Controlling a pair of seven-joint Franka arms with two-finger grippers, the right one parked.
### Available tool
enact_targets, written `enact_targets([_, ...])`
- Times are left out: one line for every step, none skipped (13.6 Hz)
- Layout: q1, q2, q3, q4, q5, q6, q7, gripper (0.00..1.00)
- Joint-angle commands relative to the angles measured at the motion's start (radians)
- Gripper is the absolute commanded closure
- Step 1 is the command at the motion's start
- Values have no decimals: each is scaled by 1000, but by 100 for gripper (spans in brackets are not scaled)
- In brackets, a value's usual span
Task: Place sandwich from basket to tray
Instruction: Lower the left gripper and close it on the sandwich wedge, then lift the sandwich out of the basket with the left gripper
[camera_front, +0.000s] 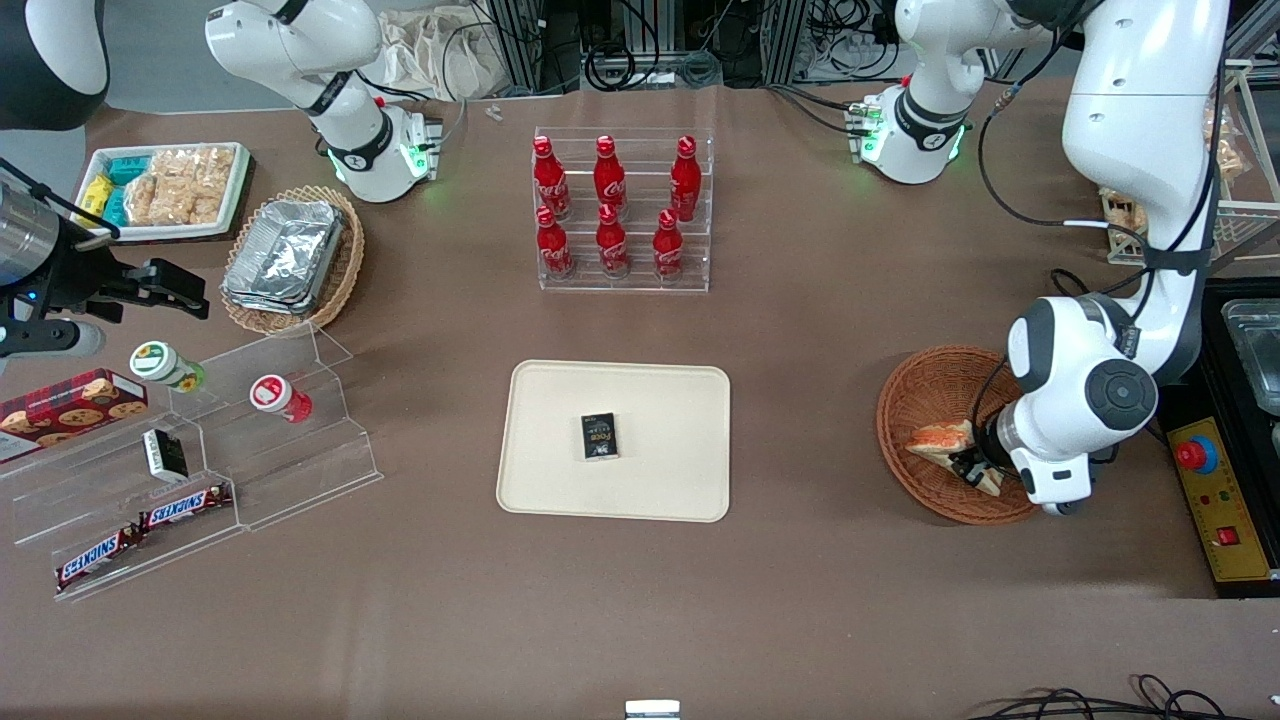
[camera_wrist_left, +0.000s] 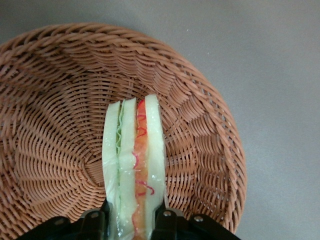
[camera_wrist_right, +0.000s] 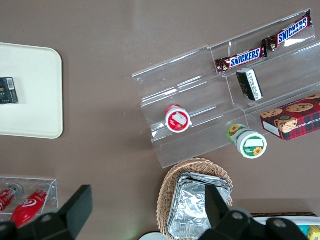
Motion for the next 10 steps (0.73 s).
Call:
enact_targets([-5,-58,3,82,-2,-172,-8,100])
enact_targets([-2,-83,3,128,-2,-270,12,100])
enact_targets([0,-95,4,184,-8,-378,57,100])
enact_targets([0,-101,4,249,-11,-480,99,100])
enact_targets([3,-110,6,305,-11,-571,137,100])
enact_targets([7,-121,6,348,-13,-645,185,100])
enact_targets([7,-152,7,371,-15,-708,238,100])
enact_targets([7,-184,7,371,-16,-740,287,100])
enact_targets([7,-216,7,371,-16,-759,343,100])
enact_targets([7,-231,7,370,-16,-773,395,100])
